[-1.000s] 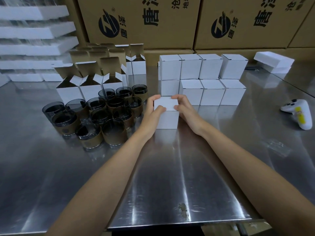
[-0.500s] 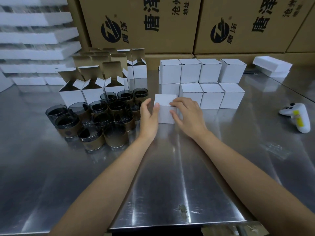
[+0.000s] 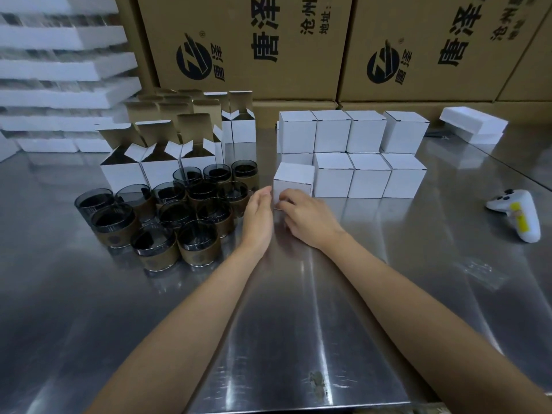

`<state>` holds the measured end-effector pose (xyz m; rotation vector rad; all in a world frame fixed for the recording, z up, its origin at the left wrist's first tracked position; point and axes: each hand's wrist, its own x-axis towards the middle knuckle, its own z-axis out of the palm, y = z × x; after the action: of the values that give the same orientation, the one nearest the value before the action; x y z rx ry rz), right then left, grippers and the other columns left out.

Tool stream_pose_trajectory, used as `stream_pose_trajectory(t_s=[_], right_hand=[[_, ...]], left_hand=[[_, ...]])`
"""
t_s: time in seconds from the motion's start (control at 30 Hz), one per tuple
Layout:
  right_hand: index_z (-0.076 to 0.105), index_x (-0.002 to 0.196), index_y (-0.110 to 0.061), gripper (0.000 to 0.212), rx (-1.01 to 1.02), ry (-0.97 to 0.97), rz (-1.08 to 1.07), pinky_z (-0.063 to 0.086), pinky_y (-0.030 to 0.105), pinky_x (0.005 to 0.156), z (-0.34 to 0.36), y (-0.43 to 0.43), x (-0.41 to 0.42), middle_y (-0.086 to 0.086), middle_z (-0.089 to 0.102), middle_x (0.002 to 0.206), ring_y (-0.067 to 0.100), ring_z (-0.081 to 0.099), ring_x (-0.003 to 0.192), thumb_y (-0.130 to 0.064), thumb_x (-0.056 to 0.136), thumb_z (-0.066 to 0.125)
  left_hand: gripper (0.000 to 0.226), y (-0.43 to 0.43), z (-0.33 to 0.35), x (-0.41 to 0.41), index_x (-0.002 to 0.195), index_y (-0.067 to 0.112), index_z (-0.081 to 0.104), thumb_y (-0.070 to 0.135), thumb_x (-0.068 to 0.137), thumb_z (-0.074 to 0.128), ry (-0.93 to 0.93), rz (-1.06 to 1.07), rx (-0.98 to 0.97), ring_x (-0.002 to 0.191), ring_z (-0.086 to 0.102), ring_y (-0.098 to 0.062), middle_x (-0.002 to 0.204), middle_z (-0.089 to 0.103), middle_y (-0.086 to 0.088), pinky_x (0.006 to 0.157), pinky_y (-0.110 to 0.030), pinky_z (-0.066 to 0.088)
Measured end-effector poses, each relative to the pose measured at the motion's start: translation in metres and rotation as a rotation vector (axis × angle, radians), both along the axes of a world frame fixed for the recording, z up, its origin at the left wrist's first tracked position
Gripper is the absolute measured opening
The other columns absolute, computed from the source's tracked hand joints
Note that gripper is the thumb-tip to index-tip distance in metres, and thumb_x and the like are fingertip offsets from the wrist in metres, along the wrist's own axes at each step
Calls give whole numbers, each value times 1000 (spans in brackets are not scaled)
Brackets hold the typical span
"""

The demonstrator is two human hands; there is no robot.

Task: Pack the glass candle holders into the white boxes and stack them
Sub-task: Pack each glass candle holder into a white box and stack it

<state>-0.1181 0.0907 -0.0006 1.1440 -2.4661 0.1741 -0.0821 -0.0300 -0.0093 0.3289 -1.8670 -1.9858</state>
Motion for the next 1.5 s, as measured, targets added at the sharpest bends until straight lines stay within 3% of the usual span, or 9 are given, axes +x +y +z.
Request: stream_pose_trajectory(t_s=[0.17,0.33,0.57,0.8,0.93,1.07,1.27,1.4,1.5], right_hand=[[57,125,-13,36,-60,-133,-111,48,39,74,-1,-5,-9,7,56,114,26,52,109,-16,91,45],[58,122,-12,33,-142,-166,-222,39,34,71,-4,-7,-18,8,59,112,27,53,109,-16,91,46],[58,123,-9,33,-204,-257,-360,44,37,83,-4,-5,-26,9,55,118,27,50,115,-16,94,45],[64,112,-11,29,-248,-200,-287,45,37,78,-1,-11,-11,6,62,112,25,54,109,-12,90,45],[65,105,-15,25,-407,-292,-258,45,34,74,-6,-25,5,4,66,107,26,60,98,-13,89,46],[68,99,-17,23,-570,-384,-274,46,31,73,-3,-31,13,0,70,100,21,61,95,-12,88,48],[67,87,-17,22,-835,-319,-226,45,27,72,29,-52,11,-3,68,93,12,58,85,-7,87,48],[70,94,-12,21,-811,-393,-149,48,28,79,49,-95,-11,2,68,99,13,59,90,-7,90,50],[71,97,-10,21,-706,-474,-160,51,30,79,59,-127,-33,3,69,100,15,61,90,-10,93,50]], left_hand=[[37,0,-2,-2,135,9,51,20,104,34,12,-62,-16,130,47,-14,137,53,-5,115,-39,33],[32,2,-4,-3,126,22,55,23,105,31,14,-134,-131,127,48,-13,127,56,3,115,-40,33],[38,2,-4,-2,123,12,61,23,105,29,-3,-140,-179,121,55,-12,123,62,-2,111,-39,37],[33,4,-1,-1,108,11,63,13,104,30,31,-58,-111,110,62,-20,111,67,-8,103,-38,46],[29,4,4,2,100,12,62,11,102,33,5,12,-64,94,63,-23,97,67,-8,91,-38,50],[30,4,5,5,102,11,63,11,102,33,0,27,-94,104,63,-26,107,67,-14,97,-41,49],[33,0,10,7,94,12,63,16,102,32,-33,6,-58,92,64,-25,94,68,-10,81,-35,51],[22,-4,5,7,98,10,62,12,99,40,-44,10,-144,81,59,-21,83,65,-5,71,-32,45],[22,-9,5,4,108,11,59,8,102,38,-11,4,-41,84,57,-16,86,58,2,80,-32,46]])
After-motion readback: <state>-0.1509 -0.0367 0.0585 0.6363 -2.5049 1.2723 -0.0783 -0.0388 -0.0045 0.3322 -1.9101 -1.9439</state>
